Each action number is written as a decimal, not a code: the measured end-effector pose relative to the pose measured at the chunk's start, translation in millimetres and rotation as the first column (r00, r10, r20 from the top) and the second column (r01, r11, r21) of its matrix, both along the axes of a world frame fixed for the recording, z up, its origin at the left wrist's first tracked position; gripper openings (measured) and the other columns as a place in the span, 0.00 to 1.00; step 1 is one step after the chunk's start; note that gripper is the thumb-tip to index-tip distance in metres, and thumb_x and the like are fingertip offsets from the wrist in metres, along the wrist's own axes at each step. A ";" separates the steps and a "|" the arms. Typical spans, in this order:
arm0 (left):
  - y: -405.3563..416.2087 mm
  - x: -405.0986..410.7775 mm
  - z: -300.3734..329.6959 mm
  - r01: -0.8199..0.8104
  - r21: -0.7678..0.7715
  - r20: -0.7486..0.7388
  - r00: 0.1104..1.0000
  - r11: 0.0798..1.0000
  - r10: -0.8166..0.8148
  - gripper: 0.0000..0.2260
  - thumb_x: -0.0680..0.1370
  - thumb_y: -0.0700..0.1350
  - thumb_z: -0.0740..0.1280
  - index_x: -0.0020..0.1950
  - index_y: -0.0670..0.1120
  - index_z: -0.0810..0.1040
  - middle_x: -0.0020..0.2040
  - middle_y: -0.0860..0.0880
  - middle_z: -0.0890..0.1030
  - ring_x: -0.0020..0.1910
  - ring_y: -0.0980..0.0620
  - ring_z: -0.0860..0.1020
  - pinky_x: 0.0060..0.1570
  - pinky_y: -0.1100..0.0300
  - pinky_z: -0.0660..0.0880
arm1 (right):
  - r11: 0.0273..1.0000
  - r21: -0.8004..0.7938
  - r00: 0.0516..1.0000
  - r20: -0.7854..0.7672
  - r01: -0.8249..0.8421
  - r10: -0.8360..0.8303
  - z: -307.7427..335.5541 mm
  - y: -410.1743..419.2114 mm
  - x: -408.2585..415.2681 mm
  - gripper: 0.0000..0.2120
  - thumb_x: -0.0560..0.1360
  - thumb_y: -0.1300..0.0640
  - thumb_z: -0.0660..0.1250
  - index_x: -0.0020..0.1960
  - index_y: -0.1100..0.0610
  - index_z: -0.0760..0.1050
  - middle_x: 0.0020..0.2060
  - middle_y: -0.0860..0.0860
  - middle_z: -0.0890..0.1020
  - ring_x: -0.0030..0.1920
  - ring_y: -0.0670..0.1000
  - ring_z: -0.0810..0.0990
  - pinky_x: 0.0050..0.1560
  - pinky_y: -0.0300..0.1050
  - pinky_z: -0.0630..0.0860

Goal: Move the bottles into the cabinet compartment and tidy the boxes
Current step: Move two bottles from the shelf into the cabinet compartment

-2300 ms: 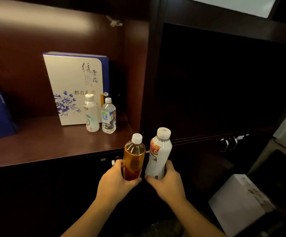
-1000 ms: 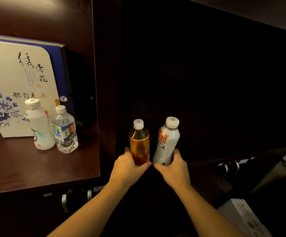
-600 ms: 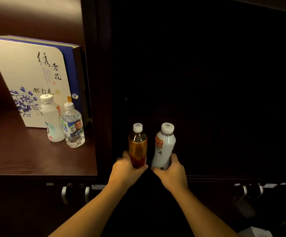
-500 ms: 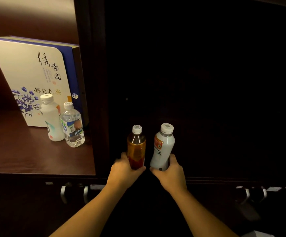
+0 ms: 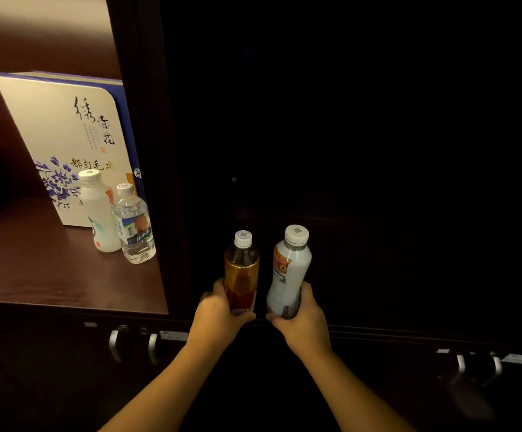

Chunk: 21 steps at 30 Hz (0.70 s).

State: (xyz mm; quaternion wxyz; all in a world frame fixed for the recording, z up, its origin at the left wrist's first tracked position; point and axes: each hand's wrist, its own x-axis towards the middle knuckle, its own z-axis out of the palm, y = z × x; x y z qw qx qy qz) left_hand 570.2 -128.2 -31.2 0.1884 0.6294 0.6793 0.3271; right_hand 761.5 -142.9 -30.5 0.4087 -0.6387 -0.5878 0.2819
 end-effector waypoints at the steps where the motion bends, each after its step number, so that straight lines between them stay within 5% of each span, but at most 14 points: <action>1: 0.0 0.2 -1.0 0.001 0.002 0.000 1.000 1.000 -0.001 0.41 0.64 0.57 0.81 0.69 0.48 0.65 0.55 0.49 0.79 0.57 0.48 0.78 0.46 0.65 0.70 | 1.000 -0.005 1.000 -0.002 -0.003 0.003 0.1 0.7 -0.1 0.38 0.63 0.49 0.80 0.65 0.38 0.62 0.51 0.38 0.74 0.52 0.43 0.75 0.45 0.33 0.70; 7: -8.1 -0.7 3.4 0.004 0.015 0.053 0.999 1.000 -0.005 0.43 0.63 0.58 0.81 0.71 0.50 0.64 0.60 0.50 0.77 0.63 0.47 0.74 0.55 0.58 0.73 | 0.998 -0.047 0.999 -0.027 -0.035 0.034 10.6 -5.1 -2.2 0.44 0.65 0.51 0.80 0.74 0.47 0.59 0.62 0.47 0.75 0.62 0.52 0.76 0.59 0.49 0.76; 12: -35.7 -13.3 10.2 0.043 -0.016 0.100 0.994 0.999 -0.041 0.45 0.65 0.63 0.77 0.75 0.53 0.60 0.67 0.54 0.74 0.69 0.51 0.70 0.64 0.53 0.72 | 0.999 -0.001 0.999 -0.009 0.037 -0.037 16.3 -32.2 -9.1 0.41 0.69 0.51 0.78 0.75 0.50 0.59 0.69 0.49 0.68 0.66 0.51 0.73 0.57 0.43 0.75; 21: -95.7 -76.2 23.2 0.006 0.012 -0.141 0.990 1.000 -0.005 0.19 0.73 0.64 0.70 0.59 0.55 0.76 0.54 0.60 0.77 0.53 0.60 0.75 0.51 0.62 0.76 | 0.996 0.084 0.989 0.147 -0.035 0.023 26.2 -66.4 -53.2 0.19 0.75 0.48 0.71 0.63 0.50 0.71 0.58 0.46 0.74 0.58 0.47 0.74 0.51 0.39 0.73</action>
